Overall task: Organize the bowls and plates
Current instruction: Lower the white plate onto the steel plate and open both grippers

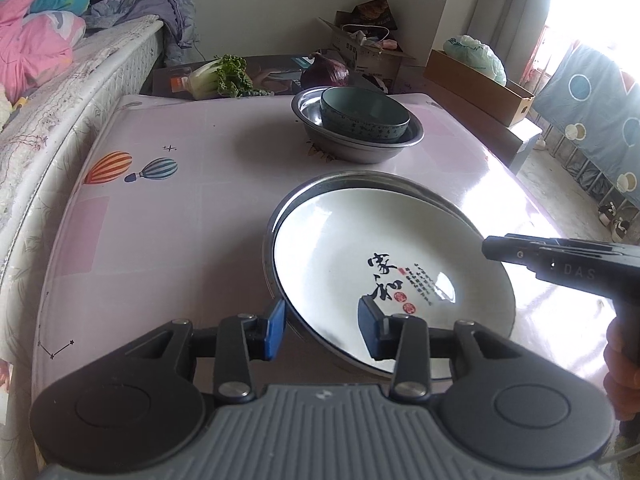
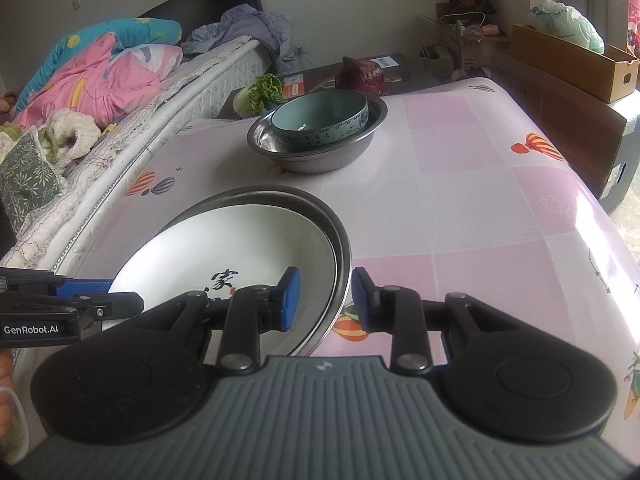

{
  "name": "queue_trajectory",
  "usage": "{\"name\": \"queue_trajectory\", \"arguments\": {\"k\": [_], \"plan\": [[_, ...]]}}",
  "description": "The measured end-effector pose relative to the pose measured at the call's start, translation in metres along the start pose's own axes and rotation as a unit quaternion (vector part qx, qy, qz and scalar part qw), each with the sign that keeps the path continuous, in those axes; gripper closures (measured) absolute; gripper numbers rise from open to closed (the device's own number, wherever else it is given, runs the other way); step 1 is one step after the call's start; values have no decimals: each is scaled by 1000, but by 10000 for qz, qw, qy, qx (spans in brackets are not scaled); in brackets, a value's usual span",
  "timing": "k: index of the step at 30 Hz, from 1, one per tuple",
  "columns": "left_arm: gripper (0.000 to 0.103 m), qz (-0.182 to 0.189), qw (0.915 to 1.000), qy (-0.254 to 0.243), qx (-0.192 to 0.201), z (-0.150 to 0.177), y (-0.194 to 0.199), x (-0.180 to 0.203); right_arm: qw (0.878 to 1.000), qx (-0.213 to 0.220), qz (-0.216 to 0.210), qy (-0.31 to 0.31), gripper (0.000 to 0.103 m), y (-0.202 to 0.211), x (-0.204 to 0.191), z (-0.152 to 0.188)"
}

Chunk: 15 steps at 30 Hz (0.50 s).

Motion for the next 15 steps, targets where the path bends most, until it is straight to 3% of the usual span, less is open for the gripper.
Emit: {"name": "queue_trajectory", "arguments": {"k": [3,8,15], "plan": [[63,121,9998,98,144,-4,5,-3,10000,47,-8,-61,72,1,2,-3],[55,12,9995,-26,314,-7,12,0,9997,108,-54,-227,68,8,6,-2],[37,-9,9991,187,387,-5,14,-3,9986,395,72,-330,48,36,12,-2]]}}
Point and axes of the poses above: each gripper's, at about its wrist camera, not at the fingertips, and y roughly against the way its jaws point, x to its right, z to its underside, the point moved 10 cm from there along -y, roughly the way its jaws point, and after that the axes turned 4 degrees about -y, right-handed, at the moved point
